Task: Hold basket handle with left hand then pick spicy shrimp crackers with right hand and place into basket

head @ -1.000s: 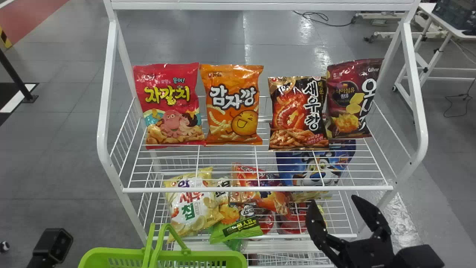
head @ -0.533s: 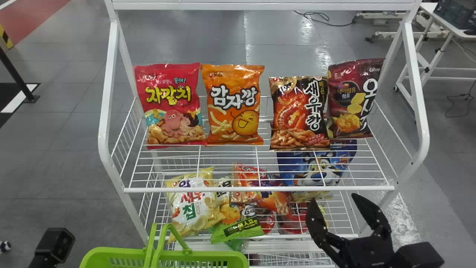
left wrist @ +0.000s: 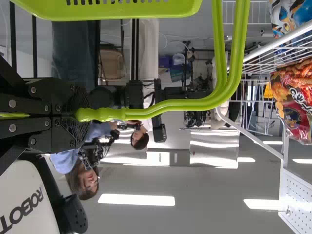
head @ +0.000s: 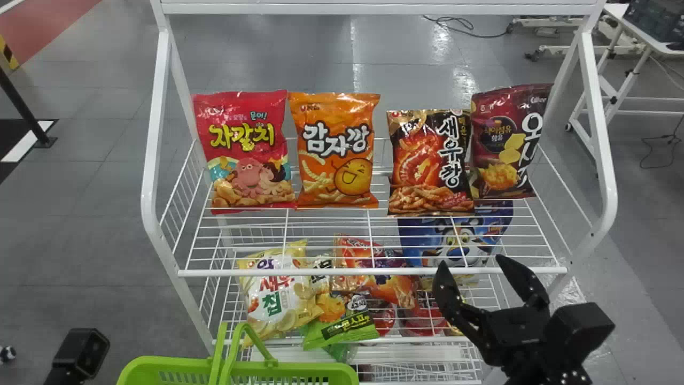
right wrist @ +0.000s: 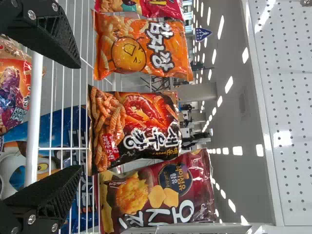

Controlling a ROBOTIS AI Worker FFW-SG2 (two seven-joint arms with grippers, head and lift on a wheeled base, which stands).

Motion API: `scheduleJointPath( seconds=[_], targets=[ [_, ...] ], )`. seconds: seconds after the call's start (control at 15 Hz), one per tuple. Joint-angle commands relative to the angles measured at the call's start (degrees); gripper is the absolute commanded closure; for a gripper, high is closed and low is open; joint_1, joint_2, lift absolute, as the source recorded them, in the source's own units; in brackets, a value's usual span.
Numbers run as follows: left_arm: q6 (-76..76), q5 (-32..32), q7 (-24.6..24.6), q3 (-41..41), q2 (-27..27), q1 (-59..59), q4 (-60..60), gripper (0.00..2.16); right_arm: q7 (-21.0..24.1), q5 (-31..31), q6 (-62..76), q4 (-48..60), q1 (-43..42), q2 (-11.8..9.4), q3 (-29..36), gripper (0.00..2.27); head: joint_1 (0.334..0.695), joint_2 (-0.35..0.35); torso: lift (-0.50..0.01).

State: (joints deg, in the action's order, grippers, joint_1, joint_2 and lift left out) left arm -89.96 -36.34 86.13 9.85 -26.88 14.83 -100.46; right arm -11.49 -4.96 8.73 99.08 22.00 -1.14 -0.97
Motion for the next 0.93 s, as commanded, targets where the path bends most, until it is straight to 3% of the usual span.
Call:
scheduleJointPath(
  seconds=[0.0, 0.87],
  targets=[
    [-0.07, -0.05, 0.01, -0.18, 0.25, 0.02, 0.00, 2.14, 0.07, 0.12, -4.30, -1.25, -3.63, 0.00, -0.52, 0.06, 0.695, -0.006, -0.007],
    [-0.07, 0.13, 0.01, -0.36, 0.42, -0.15, 0.00, 2.14, 3.67, 0.30, -15.72, -11.10, -23.32, 0.53, -3.69, 0.05, 0.695, 0.035, -0.007]
  ],
)
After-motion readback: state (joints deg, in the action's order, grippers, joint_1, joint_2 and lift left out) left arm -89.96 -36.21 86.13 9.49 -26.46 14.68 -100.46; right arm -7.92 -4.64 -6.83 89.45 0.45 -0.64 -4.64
